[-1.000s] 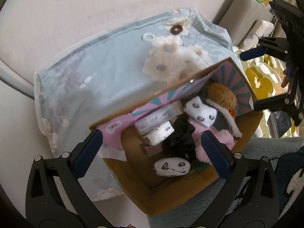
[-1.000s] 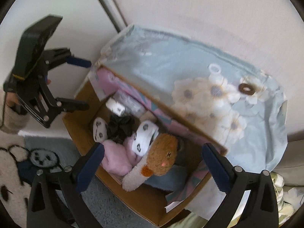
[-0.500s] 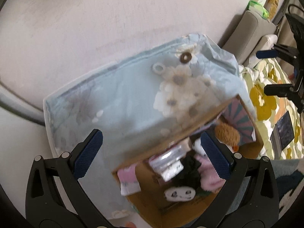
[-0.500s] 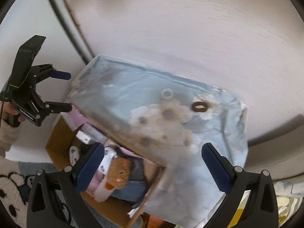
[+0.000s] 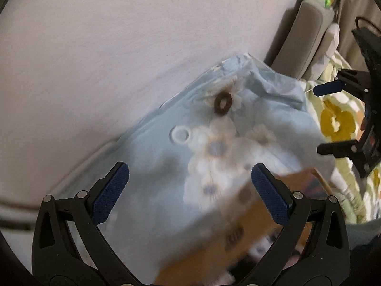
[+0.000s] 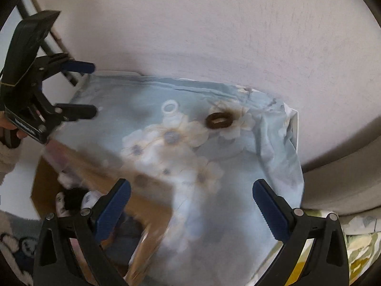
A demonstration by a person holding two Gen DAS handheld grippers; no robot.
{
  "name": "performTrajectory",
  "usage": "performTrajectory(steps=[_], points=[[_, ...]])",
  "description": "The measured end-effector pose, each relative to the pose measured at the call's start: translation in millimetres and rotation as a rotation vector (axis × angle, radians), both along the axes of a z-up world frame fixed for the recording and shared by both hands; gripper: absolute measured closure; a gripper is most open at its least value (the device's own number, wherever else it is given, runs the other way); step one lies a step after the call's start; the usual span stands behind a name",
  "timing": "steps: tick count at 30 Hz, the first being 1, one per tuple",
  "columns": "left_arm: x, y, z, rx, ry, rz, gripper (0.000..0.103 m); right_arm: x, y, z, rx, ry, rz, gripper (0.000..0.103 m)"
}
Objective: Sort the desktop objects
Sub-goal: 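Move both open grippers back over the tape roll and hair tie, then grasp the white tape roll with the left gripper while the right grasps the brown hair tie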
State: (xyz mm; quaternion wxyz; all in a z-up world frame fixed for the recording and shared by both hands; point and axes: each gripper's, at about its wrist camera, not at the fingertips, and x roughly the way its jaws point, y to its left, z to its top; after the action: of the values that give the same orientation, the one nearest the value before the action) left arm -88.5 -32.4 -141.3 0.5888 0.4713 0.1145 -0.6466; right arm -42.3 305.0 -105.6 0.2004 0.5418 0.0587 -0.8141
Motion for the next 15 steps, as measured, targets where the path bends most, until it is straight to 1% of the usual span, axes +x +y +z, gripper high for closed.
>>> performTrajectory(steps=[1, 3, 5, 6, 8, 10, 11, 15], points=[[-0.8, -15.8, -9.4, 0.011, -0.011, -0.006, 0.002, -8.5, -0.5, -7.4, -0.008, 0.004, -0.006, 0.001], [-0.7, -40.9, -26.7, 0.029, -0.027, -0.01, 0.005, -29.0, -4.6, -27.8, -0.018, 0.004, -0.028, 0.006], [4.2, -65.0, -45.0, 0.048, -0.033, -0.013, 0.011, -48.0, -6.3, -47.1, -0.028, -0.005, -0.058, 0.015], [5.5, -71.0, -51.3, 0.053, -0.032, -0.013, 0.012, -57.4, -8.0, -57.2, -0.028, -0.004, -0.077, 0.018], [10.7, -85.3, -64.9, 0.056, -0.032, -0.005, 0.017, -70.7, -10.7, -72.2, -0.001, 0.012, -0.109, 0.028], [15.8, -96.1, -75.1, 0.052, -0.034, 0.013, 0.022, -82.9, -13.0, -86.3, 0.009, 0.016, -0.13, 0.032], [17.9, -99.4, -78.5, 0.051, -0.028, 0.019, 0.024, -86.6, -13.8, -90.8, 0.011, 0.014, -0.133, 0.032], [24.7, -104.8, -86.9, 0.048, -0.004, 0.023, 0.024, -96.5, -16.3, -103.1, 0.029, 0.022, -0.139, 0.033]])
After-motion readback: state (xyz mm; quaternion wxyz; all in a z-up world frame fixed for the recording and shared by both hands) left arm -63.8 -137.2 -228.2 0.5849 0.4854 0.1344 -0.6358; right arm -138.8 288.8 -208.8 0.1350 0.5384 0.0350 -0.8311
